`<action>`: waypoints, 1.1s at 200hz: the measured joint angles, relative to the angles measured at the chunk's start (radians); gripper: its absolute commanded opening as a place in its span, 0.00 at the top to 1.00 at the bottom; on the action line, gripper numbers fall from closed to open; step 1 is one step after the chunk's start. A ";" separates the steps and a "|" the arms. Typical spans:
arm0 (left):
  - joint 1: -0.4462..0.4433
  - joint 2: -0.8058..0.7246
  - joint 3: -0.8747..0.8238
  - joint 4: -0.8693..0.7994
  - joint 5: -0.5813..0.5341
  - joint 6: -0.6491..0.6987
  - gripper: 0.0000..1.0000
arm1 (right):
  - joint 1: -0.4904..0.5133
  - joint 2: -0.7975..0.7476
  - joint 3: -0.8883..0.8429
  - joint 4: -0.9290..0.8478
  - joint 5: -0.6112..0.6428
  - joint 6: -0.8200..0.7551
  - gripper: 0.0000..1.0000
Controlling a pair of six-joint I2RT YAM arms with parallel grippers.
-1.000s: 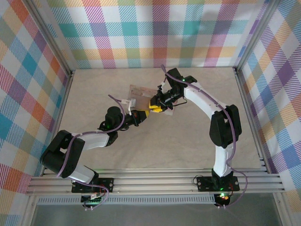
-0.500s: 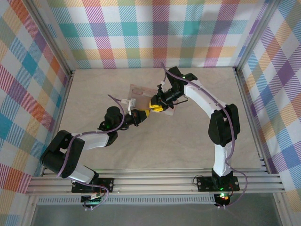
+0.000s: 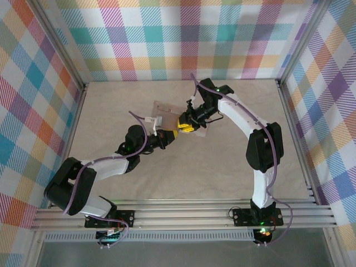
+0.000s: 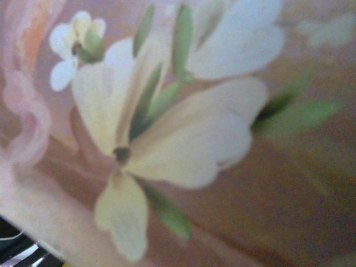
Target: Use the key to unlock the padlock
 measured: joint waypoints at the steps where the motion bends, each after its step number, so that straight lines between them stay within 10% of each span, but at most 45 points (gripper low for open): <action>1: 0.000 0.000 0.000 0.000 0.000 -0.001 1.00 | 0.000 0.000 0.000 0.000 -0.001 0.000 1.00; 111: 0.035 0.040 0.029 0.023 0.105 -0.021 1.00 | -0.014 0.012 0.023 -0.044 -0.026 -0.052 1.00; 220: -0.060 -0.028 0.066 -0.126 -0.101 0.154 1.00 | -0.018 0.035 0.054 -0.114 -0.066 -0.042 1.00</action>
